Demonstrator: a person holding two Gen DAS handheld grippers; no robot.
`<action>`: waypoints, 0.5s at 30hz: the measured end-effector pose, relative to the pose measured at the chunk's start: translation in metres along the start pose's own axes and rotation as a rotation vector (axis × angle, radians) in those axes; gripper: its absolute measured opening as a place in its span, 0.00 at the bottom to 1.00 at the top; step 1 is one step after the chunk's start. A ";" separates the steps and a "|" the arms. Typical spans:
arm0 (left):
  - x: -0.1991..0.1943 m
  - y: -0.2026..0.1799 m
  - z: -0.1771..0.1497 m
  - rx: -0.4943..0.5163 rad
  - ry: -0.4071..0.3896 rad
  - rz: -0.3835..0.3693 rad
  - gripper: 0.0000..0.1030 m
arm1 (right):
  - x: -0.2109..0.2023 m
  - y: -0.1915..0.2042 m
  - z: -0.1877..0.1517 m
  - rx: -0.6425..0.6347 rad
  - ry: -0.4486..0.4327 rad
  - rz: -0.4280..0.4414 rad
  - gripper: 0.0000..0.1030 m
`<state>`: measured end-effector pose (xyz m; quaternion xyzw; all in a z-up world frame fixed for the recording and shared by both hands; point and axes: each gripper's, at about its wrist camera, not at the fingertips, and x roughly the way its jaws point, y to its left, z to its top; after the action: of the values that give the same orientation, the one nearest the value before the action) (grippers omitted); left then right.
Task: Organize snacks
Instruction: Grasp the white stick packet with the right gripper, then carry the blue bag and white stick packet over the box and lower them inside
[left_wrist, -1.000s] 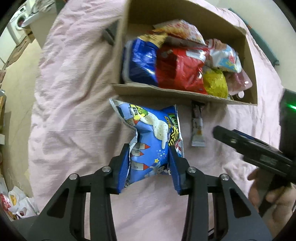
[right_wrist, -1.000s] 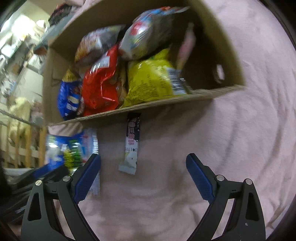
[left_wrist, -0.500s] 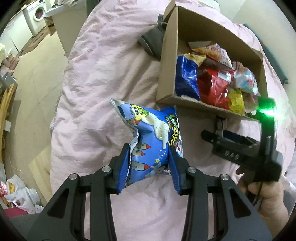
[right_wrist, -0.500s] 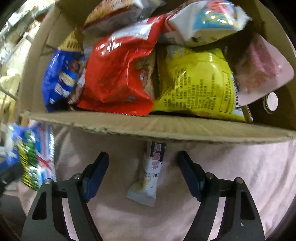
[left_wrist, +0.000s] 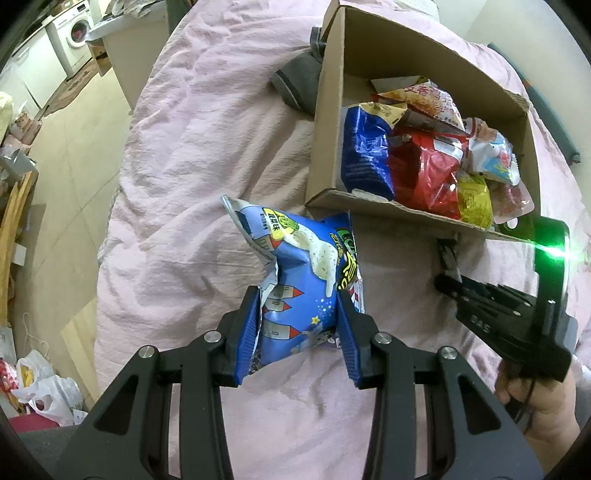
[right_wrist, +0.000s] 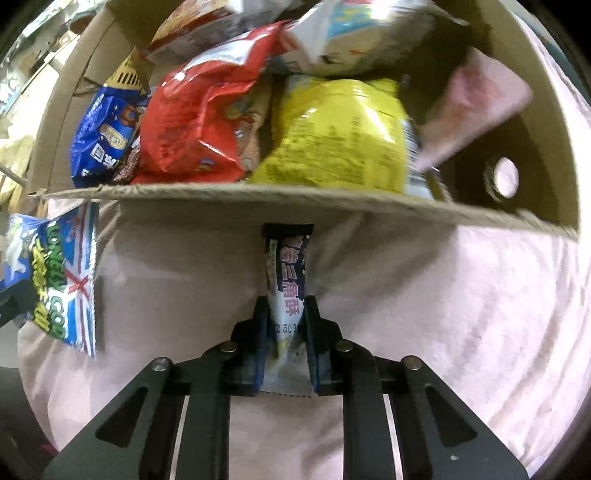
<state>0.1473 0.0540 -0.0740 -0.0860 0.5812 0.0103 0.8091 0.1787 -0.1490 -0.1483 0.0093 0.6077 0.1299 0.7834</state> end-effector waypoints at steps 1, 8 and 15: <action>0.000 -0.001 0.000 0.003 -0.004 0.001 0.35 | -0.002 -0.003 -0.003 0.009 -0.001 0.009 0.18; 0.003 -0.010 0.000 0.027 -0.014 0.021 0.35 | -0.022 -0.034 -0.028 0.059 -0.024 0.087 0.18; 0.001 -0.015 -0.001 0.032 -0.021 0.007 0.33 | -0.053 -0.053 -0.034 0.079 -0.053 0.170 0.18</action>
<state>0.1484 0.0394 -0.0738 -0.0710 0.5729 0.0049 0.8165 0.1447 -0.2162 -0.1156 0.0952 0.5884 0.1718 0.7844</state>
